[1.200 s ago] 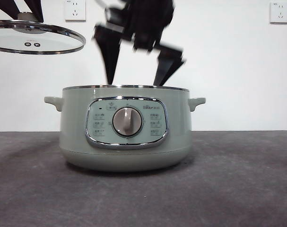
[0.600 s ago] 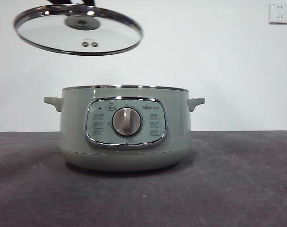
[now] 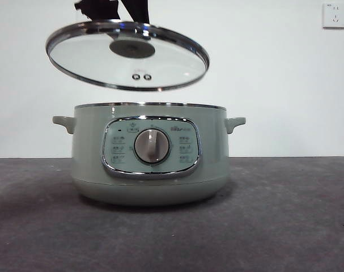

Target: Pick up the potato,open the lid,put the potato in the pot,close the lid

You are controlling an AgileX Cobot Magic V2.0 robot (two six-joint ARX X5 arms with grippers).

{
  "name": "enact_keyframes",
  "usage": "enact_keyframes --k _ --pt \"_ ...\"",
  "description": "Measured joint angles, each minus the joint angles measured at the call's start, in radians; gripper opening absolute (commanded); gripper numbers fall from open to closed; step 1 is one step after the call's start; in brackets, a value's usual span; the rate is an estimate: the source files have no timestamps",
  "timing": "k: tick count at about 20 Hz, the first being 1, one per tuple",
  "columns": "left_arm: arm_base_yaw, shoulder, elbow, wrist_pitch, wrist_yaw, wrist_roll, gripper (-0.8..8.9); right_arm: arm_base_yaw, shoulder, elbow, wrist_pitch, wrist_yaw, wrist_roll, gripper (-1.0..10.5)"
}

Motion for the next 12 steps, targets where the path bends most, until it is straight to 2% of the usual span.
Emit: enact_keyframes --k 4,9,12 --pt "-0.01 0.063 0.0 0.0 0.0 0.0 -0.13 0.0 -0.087 -0.014 0.0 0.005 0.044 7.3" --pt "-0.039 0.095 0.0 0.001 -0.009 0.0 -0.13 0.0 -0.118 -0.014 0.0 0.006 0.056 7.2" --pt "-0.059 0.096 0.0 0.003 -0.06 0.0 -0.13 0.0 -0.118 -0.015 0.0 0.006 0.056 7.2"
